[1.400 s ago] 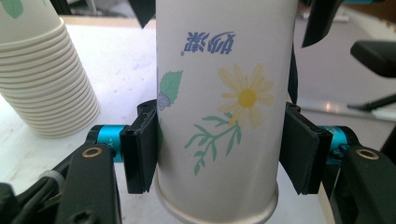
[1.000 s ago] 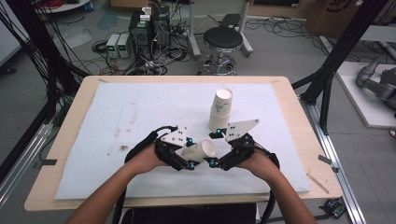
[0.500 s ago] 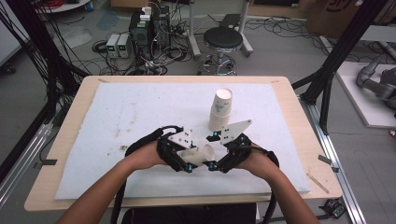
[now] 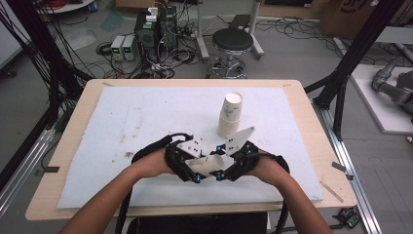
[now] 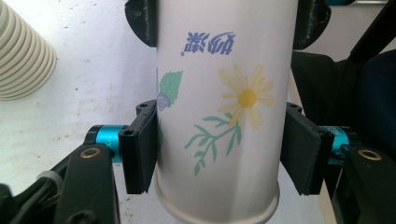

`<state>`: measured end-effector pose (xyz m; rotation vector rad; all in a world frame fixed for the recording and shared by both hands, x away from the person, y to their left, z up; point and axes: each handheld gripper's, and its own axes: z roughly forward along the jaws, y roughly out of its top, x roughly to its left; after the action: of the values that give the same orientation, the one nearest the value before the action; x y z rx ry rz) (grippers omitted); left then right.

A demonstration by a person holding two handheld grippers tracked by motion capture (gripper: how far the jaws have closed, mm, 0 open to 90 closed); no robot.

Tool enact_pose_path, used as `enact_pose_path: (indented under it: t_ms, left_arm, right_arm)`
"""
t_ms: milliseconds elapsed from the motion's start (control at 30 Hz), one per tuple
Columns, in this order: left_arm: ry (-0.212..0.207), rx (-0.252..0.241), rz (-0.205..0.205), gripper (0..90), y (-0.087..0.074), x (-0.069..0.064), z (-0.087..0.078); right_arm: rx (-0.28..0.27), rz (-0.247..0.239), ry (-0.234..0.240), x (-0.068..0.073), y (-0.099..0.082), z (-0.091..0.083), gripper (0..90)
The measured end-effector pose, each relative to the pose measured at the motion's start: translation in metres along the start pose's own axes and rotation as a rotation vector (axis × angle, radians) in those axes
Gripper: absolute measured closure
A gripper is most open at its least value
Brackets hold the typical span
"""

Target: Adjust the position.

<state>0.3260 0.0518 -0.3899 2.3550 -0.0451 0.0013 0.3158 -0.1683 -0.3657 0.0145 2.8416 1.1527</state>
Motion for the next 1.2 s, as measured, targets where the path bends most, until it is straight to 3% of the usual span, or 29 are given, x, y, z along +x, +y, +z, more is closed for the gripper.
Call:
enact_pose_path:
  t_ms: [167,333,567,633,833,1200]
  left_arm:
    - [-0.031,-0.050,-0.029,32.5,-0.005,-0.001,-0.001]
    - [-0.007,-0.200,-0.097,20.4,-0.017,-0.001,-0.006]
    - [0.033,-0.389,-0.148,19.7,-0.035,-0.006,-0.015]
    - [0.044,-0.419,-0.154,19.7,-0.037,-0.008,-0.015]
    - [0.051,-0.463,-0.131,19.2,-0.037,-0.012,-0.014]
    - [0.057,-0.521,-0.150,19.2,-0.049,-0.014,0.002]
  right_arm:
    - [-0.006,0.062,0.041,-0.001,-0.002,0.000,37.6]
    - [-0.026,0.120,0.043,-0.002,-0.006,-0.004,37.6]
    - [-0.113,0.162,0.013,0.000,-0.020,-0.016,37.6]
    - [-0.139,0.174,0.004,0.001,-0.025,-0.018,37.6]
    - [-0.193,0.193,-0.007,0.005,-0.036,-0.020,37.6]
    - [-0.280,0.221,0.005,0.010,-0.055,-0.017,37.6]
